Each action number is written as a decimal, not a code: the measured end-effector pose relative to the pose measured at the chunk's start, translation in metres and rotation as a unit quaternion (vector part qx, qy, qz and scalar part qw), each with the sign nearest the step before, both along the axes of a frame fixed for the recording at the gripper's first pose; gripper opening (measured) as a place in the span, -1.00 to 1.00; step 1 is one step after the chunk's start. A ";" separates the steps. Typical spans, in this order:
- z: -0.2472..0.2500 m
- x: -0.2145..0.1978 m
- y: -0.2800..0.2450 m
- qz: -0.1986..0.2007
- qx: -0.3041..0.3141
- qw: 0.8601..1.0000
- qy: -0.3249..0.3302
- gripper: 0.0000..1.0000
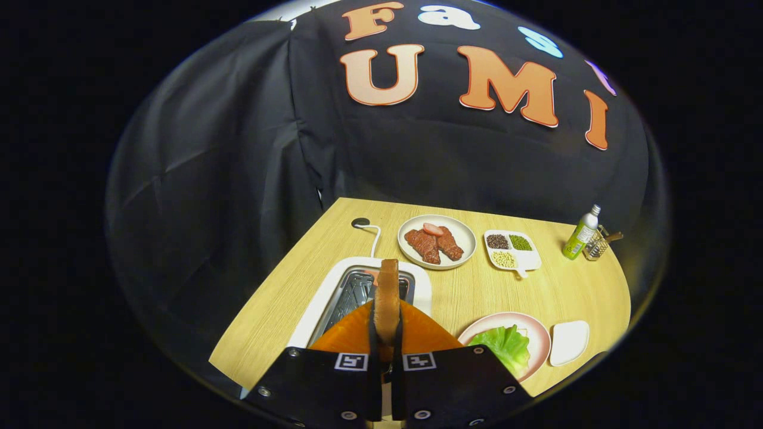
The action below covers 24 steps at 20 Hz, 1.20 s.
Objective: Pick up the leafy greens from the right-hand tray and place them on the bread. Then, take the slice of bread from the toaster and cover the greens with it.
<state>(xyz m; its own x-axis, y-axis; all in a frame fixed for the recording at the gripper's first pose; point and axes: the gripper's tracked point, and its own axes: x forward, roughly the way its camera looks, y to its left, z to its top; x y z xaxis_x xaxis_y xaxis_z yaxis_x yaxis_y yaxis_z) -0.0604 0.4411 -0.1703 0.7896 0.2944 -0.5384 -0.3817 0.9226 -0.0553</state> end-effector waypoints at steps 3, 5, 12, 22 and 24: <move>0.011 0.002 -0.003 -0.002 0.021 1.000 -0.004 -0.86; 0.019 0.005 -0.007 -0.003 0.031 0.999 -0.006 -0.87; 0.064 0.014 -0.028 -0.001 0.063 0.997 -0.041 -0.87; 0.054 0.034 -0.103 -0.044 0.071 0.996 -0.029 -0.86; 0.043 0.037 -0.120 -0.053 0.063 0.996 -0.023 -0.86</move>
<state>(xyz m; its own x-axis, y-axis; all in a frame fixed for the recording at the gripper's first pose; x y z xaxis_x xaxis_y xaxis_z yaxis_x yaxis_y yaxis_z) -0.0238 0.3211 -0.1271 0.8429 0.2714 -0.4646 -0.2817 0.9583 0.0487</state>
